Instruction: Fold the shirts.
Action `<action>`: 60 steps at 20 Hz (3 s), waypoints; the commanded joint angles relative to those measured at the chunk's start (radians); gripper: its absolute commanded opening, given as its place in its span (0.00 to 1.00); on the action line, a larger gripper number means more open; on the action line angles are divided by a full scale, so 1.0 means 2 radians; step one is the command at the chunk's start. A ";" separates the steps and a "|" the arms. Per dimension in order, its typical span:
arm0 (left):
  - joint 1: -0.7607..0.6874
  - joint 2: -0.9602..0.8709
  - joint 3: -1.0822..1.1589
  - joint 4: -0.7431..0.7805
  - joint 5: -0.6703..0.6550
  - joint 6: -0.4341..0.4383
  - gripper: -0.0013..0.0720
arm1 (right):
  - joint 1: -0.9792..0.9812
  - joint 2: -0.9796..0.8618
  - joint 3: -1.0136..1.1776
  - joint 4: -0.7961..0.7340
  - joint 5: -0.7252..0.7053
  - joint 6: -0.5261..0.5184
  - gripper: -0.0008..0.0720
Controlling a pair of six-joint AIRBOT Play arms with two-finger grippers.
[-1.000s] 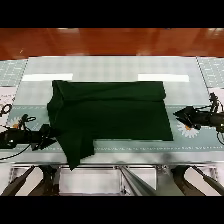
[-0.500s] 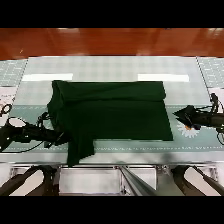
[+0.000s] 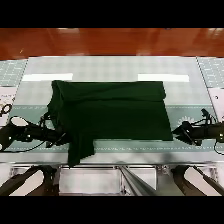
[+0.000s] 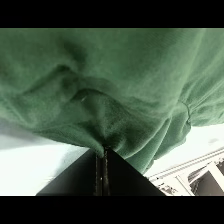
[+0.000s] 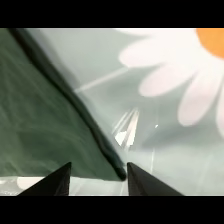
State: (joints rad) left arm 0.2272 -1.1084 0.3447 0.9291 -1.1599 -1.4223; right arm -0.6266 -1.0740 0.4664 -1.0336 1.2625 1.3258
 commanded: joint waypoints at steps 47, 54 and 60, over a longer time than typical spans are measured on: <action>-0.034 -0.380 0.629 0.000 -0.056 -0.033 0.67 | 0.161 -0.334 0.394 0.265 -0.122 -0.069 0.58; 0.049 -0.274 0.646 0.138 -0.153 -0.052 0.67 | 0.034 -0.246 0.398 0.167 -0.011 -0.063 0.59; 0.039 -0.010 0.385 0.095 0.076 -0.041 0.67 | 0.022 -0.194 0.250 0.146 -0.095 -0.074 0.59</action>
State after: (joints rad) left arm 0.3222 -1.3628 1.3521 1.1515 -1.2404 -1.5101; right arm -0.5755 -1.4887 1.0786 -0.7444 1.1336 1.2049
